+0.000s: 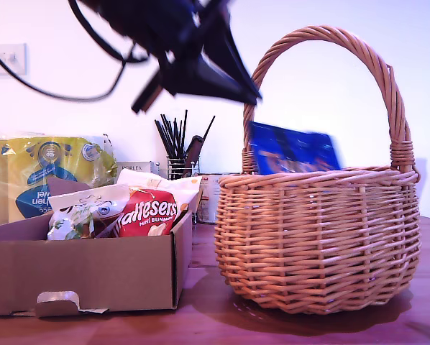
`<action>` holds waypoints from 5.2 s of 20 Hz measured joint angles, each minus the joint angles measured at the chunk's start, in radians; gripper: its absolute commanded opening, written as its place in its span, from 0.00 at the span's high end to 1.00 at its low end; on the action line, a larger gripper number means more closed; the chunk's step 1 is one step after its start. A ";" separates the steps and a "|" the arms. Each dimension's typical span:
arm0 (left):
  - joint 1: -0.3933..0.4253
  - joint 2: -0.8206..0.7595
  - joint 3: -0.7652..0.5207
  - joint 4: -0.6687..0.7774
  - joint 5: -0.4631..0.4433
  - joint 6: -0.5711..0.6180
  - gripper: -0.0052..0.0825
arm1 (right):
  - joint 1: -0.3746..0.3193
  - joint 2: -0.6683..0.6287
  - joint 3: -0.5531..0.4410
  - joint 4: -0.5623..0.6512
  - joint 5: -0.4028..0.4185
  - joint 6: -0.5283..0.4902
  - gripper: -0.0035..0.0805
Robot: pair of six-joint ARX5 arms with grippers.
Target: Move the bags of Easter eggs from the cardboard box on the left into the woven basket on the right side.
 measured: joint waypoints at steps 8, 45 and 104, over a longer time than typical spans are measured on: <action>0.047 -0.015 0.000 -0.209 -0.132 0.303 0.96 | 0.000 0.000 0.000 0.000 0.000 0.000 0.97; 0.562 0.314 0.237 -0.386 -0.004 1.496 0.33 | 0.000 0.000 0.000 0.001 0.000 0.000 0.97; 0.388 0.444 0.738 -1.196 0.154 1.078 0.86 | 0.000 0.000 0.009 0.012 -0.003 0.000 0.97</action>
